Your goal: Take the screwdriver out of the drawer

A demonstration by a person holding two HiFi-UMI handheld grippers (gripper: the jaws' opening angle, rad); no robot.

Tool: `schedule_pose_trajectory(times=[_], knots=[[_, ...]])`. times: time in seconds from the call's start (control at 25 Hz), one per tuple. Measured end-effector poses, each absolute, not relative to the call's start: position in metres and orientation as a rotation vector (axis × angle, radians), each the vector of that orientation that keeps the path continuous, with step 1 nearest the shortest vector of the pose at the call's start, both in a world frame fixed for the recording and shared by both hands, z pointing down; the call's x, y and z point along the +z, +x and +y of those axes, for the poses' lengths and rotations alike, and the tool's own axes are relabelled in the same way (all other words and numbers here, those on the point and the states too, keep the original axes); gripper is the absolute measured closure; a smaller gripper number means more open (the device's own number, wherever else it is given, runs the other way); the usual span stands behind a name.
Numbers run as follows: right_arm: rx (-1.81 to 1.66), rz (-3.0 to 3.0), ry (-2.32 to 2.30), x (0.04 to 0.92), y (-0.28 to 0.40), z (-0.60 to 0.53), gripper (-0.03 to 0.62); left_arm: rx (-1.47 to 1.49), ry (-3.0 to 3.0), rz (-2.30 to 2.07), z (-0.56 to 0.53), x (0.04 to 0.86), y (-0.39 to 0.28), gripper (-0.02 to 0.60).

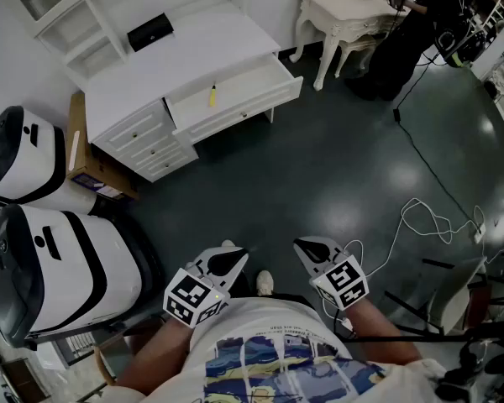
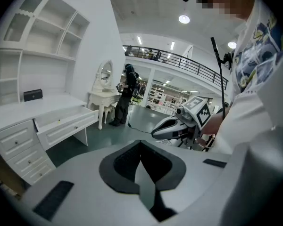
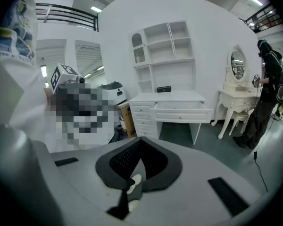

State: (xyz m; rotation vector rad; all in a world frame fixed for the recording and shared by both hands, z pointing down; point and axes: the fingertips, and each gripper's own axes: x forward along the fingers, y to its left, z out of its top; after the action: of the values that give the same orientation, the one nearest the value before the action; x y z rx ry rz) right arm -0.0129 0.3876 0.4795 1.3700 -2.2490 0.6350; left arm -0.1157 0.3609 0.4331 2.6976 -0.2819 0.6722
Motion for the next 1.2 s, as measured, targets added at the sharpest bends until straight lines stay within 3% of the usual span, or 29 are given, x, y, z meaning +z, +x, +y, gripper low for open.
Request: schedule_pose_trajectory(times=[0.32,0.6,0.92,1.0,1.04,1.2], knots=[[0.637,-2.213,1.409,0.487,0.016,0.334,0.569,0.641,2.700,-0.207,0.306,0.448,-0.081,0.568],[0.619,-2.158,1.414,0.473,0.058,0.241,0.569,0.562,2.729,-0.180,0.206,0.435,-0.035,0.568],[0.575,-2.178,1.375,0.469,0.065,0.130,0.563,0.557,2.703,-0.294,0.079,0.449,-0.027,0.566],[0.559,-2.180,1.358,0.470,0.069,0.110,0.527,0.554,2.684,-0.372,0.053,0.456,-0.029,0.566],[0.549,-2.179,1.353,0.471,0.073,0.099,0.468,0.556,2.674,-0.414,0.039,0.461,-0.030,0.566],[0.502,-2.202,1.324,0.473,0.087,0.047,0.450,0.577,2.608,-0.588,-0.020,0.486,-0.035,0.565]])
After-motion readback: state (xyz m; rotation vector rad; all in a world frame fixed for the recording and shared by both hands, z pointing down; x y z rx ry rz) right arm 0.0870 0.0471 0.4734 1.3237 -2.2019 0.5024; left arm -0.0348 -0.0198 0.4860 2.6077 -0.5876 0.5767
